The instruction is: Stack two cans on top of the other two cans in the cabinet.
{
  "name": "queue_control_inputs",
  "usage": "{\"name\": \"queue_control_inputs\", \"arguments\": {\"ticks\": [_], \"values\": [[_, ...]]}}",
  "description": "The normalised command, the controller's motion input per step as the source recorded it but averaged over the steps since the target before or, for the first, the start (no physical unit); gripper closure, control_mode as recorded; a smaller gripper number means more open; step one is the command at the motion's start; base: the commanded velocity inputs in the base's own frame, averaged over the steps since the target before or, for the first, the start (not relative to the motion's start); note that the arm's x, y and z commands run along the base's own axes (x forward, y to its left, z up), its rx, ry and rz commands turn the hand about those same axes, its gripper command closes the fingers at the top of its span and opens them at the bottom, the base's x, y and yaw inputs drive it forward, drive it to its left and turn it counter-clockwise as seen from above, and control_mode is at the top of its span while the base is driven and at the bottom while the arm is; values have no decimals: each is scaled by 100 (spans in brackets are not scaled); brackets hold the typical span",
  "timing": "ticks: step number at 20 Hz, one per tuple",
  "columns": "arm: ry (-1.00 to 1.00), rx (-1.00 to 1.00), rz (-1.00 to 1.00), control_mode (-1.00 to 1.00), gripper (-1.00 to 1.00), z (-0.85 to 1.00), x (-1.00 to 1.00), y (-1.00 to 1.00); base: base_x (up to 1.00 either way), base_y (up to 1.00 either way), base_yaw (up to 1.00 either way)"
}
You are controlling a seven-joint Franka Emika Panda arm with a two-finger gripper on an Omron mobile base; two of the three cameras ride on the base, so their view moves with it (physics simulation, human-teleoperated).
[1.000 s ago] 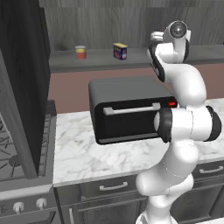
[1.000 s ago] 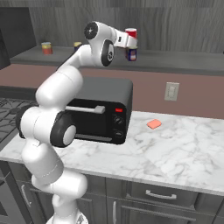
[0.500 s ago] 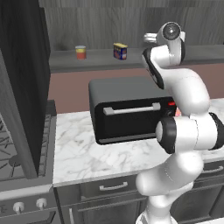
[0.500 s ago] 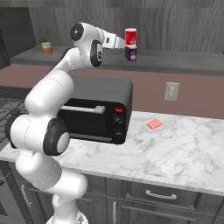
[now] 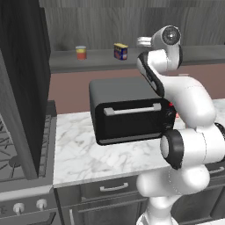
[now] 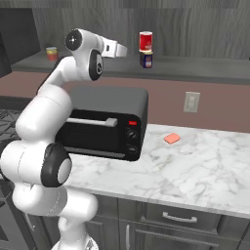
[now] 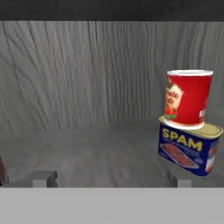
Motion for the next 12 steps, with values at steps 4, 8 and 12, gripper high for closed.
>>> {"name": "queue_control_inputs", "arguments": {"ticks": [4, 8, 12], "values": [[1, 0, 17, -100, -100, -1, -18, 22, 0, 0, 0], [3, 1, 17, -100, -100, 0, -16, 17, 0, 0, 0], [4, 1, 15, -100, -100, 0, -5, 21, 0, 0, 0]]}}
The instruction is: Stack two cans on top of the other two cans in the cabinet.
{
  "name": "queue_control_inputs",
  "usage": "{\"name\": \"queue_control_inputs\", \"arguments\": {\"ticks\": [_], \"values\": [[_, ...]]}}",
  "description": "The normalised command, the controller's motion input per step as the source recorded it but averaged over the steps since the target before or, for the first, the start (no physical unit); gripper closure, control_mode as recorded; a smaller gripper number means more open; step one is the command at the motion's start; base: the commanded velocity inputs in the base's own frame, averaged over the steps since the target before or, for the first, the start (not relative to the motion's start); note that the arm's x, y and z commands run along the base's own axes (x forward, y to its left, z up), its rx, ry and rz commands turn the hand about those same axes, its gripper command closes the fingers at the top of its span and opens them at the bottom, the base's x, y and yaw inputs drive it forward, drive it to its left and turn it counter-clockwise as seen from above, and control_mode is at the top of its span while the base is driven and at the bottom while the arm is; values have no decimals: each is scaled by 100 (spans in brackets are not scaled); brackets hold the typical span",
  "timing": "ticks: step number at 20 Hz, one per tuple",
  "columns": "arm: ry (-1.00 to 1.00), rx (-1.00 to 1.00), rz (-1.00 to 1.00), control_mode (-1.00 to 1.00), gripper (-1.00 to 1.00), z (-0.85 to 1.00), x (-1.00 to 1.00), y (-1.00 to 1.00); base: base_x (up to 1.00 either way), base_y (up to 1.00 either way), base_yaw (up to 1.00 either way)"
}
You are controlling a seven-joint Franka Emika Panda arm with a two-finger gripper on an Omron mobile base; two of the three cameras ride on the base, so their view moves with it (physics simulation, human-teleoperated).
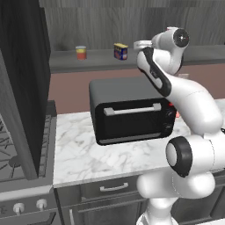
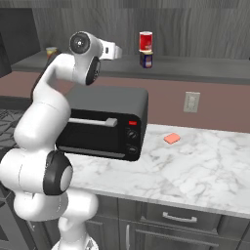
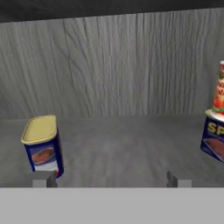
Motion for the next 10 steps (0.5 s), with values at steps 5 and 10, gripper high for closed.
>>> {"name": "queue_control_inputs", "arguments": {"ticks": [5, 10], "values": [[5, 3, 12, -100, -100, 0, 0, 23, 0, 0, 0], [2, 0, 8, -100, -100, 0, 0, 28, 0, 0, 0]]}}
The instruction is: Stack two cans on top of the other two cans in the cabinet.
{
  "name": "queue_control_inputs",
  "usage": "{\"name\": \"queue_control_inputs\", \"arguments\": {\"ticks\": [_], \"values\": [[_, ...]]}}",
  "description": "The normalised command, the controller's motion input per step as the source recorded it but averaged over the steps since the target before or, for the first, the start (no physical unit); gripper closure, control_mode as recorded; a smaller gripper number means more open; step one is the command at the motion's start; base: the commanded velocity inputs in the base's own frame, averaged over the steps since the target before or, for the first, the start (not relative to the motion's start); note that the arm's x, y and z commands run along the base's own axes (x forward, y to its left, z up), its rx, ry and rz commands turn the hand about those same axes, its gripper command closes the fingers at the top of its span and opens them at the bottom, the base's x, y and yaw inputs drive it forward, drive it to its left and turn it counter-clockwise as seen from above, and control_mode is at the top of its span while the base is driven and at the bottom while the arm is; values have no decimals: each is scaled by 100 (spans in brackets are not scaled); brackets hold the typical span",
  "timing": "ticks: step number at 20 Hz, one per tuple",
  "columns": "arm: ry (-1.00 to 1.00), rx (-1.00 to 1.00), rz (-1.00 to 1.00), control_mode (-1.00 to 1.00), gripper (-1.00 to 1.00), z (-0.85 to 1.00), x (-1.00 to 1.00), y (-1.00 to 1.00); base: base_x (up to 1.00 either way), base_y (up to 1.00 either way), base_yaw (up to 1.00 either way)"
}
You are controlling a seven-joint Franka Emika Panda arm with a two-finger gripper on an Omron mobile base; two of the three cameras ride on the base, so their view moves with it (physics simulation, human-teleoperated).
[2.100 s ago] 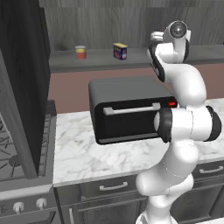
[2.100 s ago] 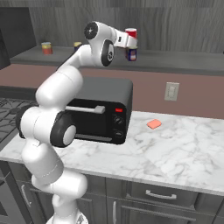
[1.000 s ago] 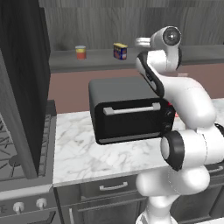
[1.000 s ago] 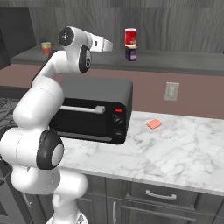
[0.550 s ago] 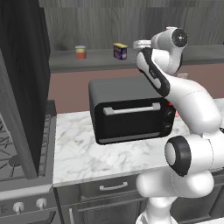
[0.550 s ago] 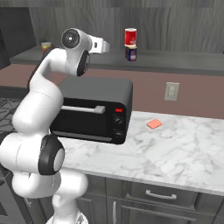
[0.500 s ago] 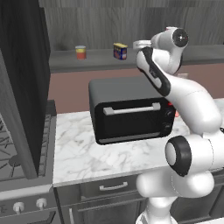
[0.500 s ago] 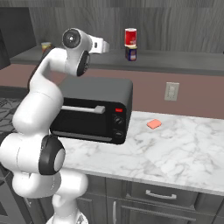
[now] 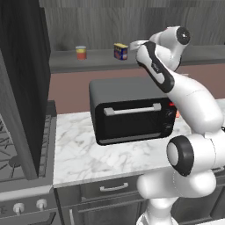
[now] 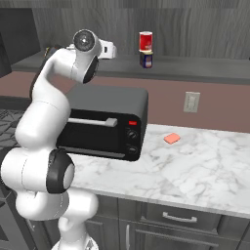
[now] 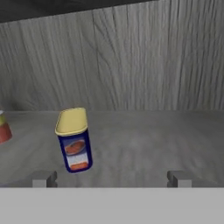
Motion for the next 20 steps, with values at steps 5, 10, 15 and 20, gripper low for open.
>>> {"name": "queue_control_inputs", "arguments": {"ticks": [5, 10, 15, 20], "values": [[4, 0, 2, -100, -100, 0, 0, 34, 0, 0, 0], [9, 0, 2, -100, -100, -4, 0, 30, 0, 0, 0], [11, 0, 2, -100, -100, -5, 4, 25, 0, 0, 0], [4, 0, 5, -100, -100, -9, 11, 13, 0, 0, 0]]}}
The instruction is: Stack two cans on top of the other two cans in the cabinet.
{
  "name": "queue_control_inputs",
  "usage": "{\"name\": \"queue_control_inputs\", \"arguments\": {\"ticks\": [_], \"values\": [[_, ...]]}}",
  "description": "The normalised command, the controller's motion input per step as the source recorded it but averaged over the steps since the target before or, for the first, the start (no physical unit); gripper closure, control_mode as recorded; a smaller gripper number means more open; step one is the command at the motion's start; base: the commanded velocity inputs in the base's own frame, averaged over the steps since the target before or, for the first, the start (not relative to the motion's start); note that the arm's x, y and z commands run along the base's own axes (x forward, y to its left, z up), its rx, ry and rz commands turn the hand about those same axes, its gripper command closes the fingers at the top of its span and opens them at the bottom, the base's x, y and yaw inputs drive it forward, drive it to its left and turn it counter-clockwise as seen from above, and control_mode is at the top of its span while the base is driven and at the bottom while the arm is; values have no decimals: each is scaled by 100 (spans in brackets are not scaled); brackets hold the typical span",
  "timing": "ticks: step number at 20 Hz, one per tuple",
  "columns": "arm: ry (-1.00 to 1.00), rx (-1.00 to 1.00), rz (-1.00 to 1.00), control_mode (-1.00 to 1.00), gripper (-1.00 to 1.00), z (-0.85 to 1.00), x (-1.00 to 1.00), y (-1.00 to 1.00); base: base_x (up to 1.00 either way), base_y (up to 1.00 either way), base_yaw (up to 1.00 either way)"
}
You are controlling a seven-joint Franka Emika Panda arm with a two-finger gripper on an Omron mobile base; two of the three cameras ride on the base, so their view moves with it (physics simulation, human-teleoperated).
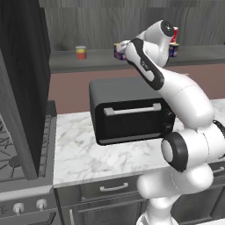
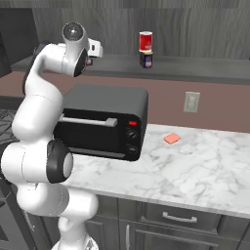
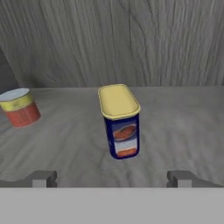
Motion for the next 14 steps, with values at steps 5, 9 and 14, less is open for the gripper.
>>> {"name": "queue_control_inputs", "arguments": {"ticks": [5, 9, 14], "values": [[0, 0, 5, -100, -100, -13, 13, 1, 0, 0, 0], [-1, 0, 5, -100, -100, -18, 13, 1, 0, 0, 0], [-2, 0, 2, -100, -100, -9, 25, 6, 0, 0, 0]]}}
